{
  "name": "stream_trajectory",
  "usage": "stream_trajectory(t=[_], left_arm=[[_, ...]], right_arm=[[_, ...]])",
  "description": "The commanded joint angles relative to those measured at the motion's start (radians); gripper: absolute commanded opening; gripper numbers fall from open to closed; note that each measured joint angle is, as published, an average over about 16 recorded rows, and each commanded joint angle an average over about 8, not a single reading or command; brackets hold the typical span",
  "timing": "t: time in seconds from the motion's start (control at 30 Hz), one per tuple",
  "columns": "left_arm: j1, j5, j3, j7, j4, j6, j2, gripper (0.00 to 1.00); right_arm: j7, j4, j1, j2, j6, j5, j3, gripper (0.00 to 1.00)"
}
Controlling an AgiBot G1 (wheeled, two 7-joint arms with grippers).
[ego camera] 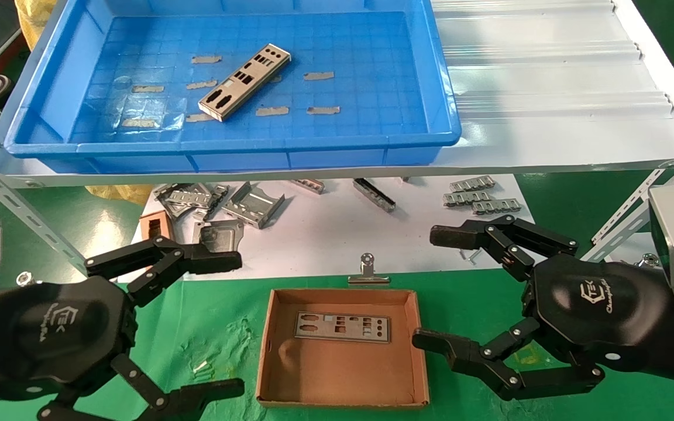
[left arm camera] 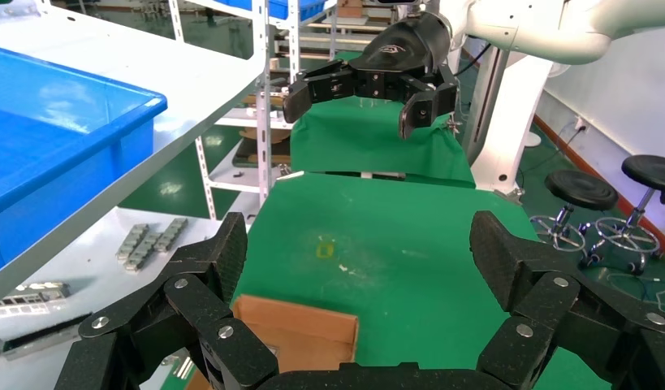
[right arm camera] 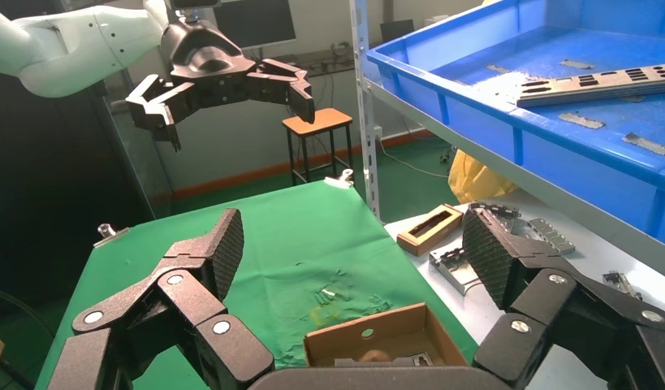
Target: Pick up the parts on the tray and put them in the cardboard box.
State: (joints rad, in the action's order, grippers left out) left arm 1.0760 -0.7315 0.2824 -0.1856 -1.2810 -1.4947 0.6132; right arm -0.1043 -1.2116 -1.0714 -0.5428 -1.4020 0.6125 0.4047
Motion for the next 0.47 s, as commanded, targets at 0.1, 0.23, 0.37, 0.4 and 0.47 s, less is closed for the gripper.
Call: stream_trajectory(t=[0.1, 0.23, 0.37, 0.4, 0.47], left_arm=[[0.0, 0.0, 0.0, 0.0, 0.0, 0.0, 0.0, 1.0], [0.0, 0.0, 0.0, 0.0, 0.0, 0.0, 0.0, 1.0], [0.0, 0.0, 0.0, 0.0, 0.0, 0.0, 0.0, 1.0], [0.0, 0.0, 0.0, 0.0, 0.0, 0.0, 0.0, 1.0], [0.0, 0.0, 0.0, 0.0, 0.0, 0.0, 0.0, 1.0]], right_arm=[[0.0, 0.0, 0.0, 0.0, 0.0, 0.0, 0.0, 1.0], [0.0, 0.0, 0.0, 0.0, 0.0, 0.0, 0.0, 1.0], [0.0, 0.0, 0.0, 0.0, 0.0, 0.0, 0.0, 1.0], [0.0, 0.0, 0.0, 0.0, 0.0, 0.0, 0.0, 1.0], [0.0, 0.0, 0.0, 0.0, 0.0, 0.0, 0.0, 1.0]])
